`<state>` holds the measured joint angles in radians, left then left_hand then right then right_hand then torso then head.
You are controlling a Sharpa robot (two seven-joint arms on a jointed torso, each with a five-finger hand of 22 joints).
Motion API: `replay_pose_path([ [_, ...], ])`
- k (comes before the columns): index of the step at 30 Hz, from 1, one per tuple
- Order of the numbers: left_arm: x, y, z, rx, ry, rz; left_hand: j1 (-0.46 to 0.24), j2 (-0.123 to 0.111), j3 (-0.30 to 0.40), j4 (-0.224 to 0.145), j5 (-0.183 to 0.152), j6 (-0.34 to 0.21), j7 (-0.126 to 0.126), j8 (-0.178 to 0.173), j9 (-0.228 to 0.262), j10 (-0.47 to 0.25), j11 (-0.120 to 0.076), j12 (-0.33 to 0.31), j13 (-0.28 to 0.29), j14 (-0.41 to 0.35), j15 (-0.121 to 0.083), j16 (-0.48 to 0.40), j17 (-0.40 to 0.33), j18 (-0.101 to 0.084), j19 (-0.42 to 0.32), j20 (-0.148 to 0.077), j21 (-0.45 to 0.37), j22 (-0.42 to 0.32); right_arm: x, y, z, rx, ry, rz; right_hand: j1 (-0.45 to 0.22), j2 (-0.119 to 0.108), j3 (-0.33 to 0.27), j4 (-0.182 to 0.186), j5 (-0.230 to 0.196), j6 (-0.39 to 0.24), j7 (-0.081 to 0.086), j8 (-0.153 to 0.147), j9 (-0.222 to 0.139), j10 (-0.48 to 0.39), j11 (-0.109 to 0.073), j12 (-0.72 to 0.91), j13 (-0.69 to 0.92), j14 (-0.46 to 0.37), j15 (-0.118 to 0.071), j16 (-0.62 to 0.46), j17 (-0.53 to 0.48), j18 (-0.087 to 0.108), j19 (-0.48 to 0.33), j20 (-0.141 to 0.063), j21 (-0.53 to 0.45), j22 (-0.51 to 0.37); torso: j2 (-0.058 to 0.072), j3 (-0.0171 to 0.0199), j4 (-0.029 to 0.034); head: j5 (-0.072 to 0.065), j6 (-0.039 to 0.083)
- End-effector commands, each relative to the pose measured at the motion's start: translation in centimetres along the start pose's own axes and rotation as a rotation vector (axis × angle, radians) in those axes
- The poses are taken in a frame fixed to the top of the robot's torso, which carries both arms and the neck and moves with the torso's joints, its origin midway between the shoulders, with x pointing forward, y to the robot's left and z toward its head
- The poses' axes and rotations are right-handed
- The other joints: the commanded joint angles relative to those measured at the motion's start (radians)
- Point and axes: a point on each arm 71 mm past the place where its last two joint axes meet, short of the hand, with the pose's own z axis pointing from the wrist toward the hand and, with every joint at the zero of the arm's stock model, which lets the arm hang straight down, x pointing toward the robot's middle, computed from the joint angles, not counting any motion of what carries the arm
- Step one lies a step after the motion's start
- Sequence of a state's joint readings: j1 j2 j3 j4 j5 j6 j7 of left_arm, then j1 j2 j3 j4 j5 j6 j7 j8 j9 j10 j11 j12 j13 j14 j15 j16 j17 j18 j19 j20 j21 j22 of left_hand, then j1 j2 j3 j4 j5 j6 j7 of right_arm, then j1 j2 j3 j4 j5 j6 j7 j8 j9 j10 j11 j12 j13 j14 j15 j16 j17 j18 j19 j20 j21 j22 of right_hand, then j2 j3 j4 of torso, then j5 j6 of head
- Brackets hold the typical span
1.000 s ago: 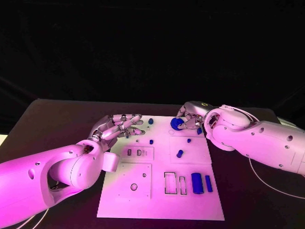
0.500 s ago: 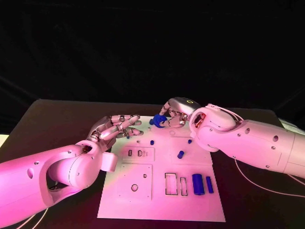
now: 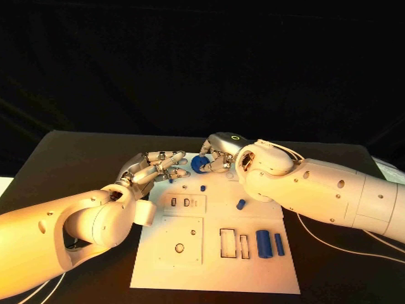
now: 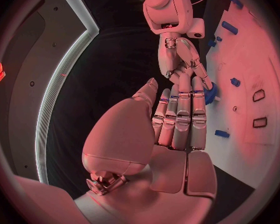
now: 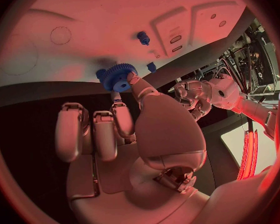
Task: Assemble the parts on the task board
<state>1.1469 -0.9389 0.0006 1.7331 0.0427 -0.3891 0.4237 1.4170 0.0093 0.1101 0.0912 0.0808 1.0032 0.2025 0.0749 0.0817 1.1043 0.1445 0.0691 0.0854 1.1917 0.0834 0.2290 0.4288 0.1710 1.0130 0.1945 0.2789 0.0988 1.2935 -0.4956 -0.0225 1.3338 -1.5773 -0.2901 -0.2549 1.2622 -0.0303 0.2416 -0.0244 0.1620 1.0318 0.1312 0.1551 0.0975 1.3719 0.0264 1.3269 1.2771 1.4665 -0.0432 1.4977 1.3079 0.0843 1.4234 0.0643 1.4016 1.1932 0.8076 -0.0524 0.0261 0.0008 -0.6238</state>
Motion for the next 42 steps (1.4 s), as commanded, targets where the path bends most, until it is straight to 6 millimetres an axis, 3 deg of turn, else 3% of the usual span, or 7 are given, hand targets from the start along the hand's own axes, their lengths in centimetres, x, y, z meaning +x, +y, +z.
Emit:
replay_pose_path([
  [1, 0.23, -0.15, 0.03, 0.016, 0.025, -0.005, 0.004, -0.002, 0.007, -0.005, 0.003, -0.004, 0.006, -0.004, 0.000, -0.003, 0.004, -0.003, -0.002, -0.017, 0.005, -0.012, -0.005, 0.008, -0.018, 0.003, -0.008, -0.004, 0.35, 0.11, 0.11, 0.004, 0.024, -0.035, -0.004, 0.002, 0.004, 0.003, 0.007, 0.032, -0.022, 0.024, 0.033, -0.006, 0.000, -0.004, -0.002, 0.072, -0.004, -0.002, 0.088, -0.011, 0.001, -0.006, 0.005, 0.000, 0.001, 0.0003, -0.0010, 0.002, 0.000],
  [8, 0.23, -0.17, 0.03, 0.019, 0.025, -0.004, -0.004, -0.005, 0.017, -0.010, 0.003, -0.006, 0.009, -0.005, 0.001, -0.005, 0.010, -0.003, -0.005, -0.062, 0.019, -0.051, -0.024, 0.009, -0.056, 0.019, -0.030, -0.017, 0.69, 0.21, 0.20, 0.003, 0.036, -0.040, -0.005, 0.001, 0.004, 0.003, 0.007, 0.030, -0.021, 0.023, 0.032, -0.007, 0.000, -0.005, -0.003, 0.072, -0.004, -0.002, 0.088, -0.011, 0.001, -0.006, 0.005, 0.001, 0.000, 0.0012, -0.0041, 0.004, -0.004],
  [19, 0.44, -0.15, 0.06, 0.019, 0.026, -0.005, -0.014, -0.009, 0.025, -0.018, 0.002, -0.034, 0.026, -0.009, -0.004, -0.049, 0.028, -0.003, -0.015, -0.106, 0.040, -0.086, -0.055, 0.010, -0.094, 0.039, -0.052, -0.028, 1.08, 0.42, 0.28, 0.001, 0.040, -0.039, -0.011, -0.005, 0.003, 0.006, 0.008, 0.017, -0.016, 0.012, 0.031, -0.017, 0.004, -0.018, -0.014, 0.072, -0.001, -0.002, 0.088, -0.011, 0.000, -0.005, 0.003, -0.001, 0.000, 0.0015, -0.0025, 0.000, -0.007],
  [25, 0.39, -0.16, 0.05, 0.019, 0.022, -0.002, -0.017, -0.010, 0.026, -0.021, 0.002, -0.043, 0.030, -0.009, -0.004, -0.061, 0.032, -0.002, -0.017, -0.115, 0.044, -0.090, -0.062, 0.010, -0.101, 0.043, -0.055, -0.029, 1.11, 0.42, 0.39, 0.005, 0.027, -0.036, -0.015, -0.016, 0.003, 0.008, 0.004, -0.042, 0.007, -0.030, 0.018, -0.022, 0.023, -0.025, -0.016, 0.073, 0.014, 0.001, 0.095, -0.012, 0.000, 0.005, 0.004, 0.000, -0.001, 0.0011, -0.0025, 0.001, -0.008],
  [28, 0.45, -0.17, 0.03, 0.020, 0.021, -0.002, -0.017, -0.010, 0.026, -0.022, 0.002, -0.044, 0.030, -0.009, -0.004, -0.064, 0.032, -0.001, -0.017, -0.116, 0.044, -0.091, -0.064, 0.010, -0.101, 0.043, -0.056, -0.029, 1.15, 0.41, 0.44, 0.007, 0.026, -0.036, -0.009, -0.018, 0.012, 0.005, 0.037, -0.080, 0.022, -0.060, 0.010, -0.043, 0.036, -0.046, -0.036, 0.074, 0.025, 0.003, 0.101, -0.012, -0.001, 0.016, 0.003, -0.001, -0.001, 0.0001, -0.0024, 0.001, -0.008],
  [31, 0.52, -0.18, 0.01, 0.021, 0.022, -0.003, -0.017, -0.010, 0.026, -0.022, 0.002, -0.044, 0.030, -0.009, -0.004, -0.064, 0.033, -0.001, -0.018, -0.116, 0.045, -0.091, -0.064, 0.010, -0.101, 0.044, -0.056, -0.029, 1.18, 0.44, 0.48, 0.007, 0.025, -0.036, -0.010, -0.025, 0.011, 0.006, 0.031, -0.120, 0.033, -0.086, 0.002, -0.062, 0.046, -0.065, -0.054, 0.074, 0.035, 0.003, 0.102, -0.011, -0.003, 0.025, 0.002, -0.002, -0.001, -0.0001, -0.0026, 0.001, -0.008],
  [42, 0.61, -0.23, -0.04, 0.025, 0.021, -0.002, -0.017, -0.010, 0.027, -0.023, 0.002, -0.045, 0.030, -0.009, -0.004, -0.066, 0.033, -0.001, -0.018, -0.117, 0.045, -0.091, -0.065, 0.010, -0.101, 0.044, -0.056, -0.029, 1.23, 0.57, 0.48, 0.002, 0.026, -0.036, -0.018, -0.032, 0.006, 0.013, 0.023, -0.141, 0.040, -0.091, -0.002, -0.094, 0.054, -0.100, -0.090, 0.072, 0.042, 0.001, 0.096, -0.010, -0.007, 0.033, 0.000, -0.008, -0.001, 0.0003, -0.0028, 0.000, -0.007],
])
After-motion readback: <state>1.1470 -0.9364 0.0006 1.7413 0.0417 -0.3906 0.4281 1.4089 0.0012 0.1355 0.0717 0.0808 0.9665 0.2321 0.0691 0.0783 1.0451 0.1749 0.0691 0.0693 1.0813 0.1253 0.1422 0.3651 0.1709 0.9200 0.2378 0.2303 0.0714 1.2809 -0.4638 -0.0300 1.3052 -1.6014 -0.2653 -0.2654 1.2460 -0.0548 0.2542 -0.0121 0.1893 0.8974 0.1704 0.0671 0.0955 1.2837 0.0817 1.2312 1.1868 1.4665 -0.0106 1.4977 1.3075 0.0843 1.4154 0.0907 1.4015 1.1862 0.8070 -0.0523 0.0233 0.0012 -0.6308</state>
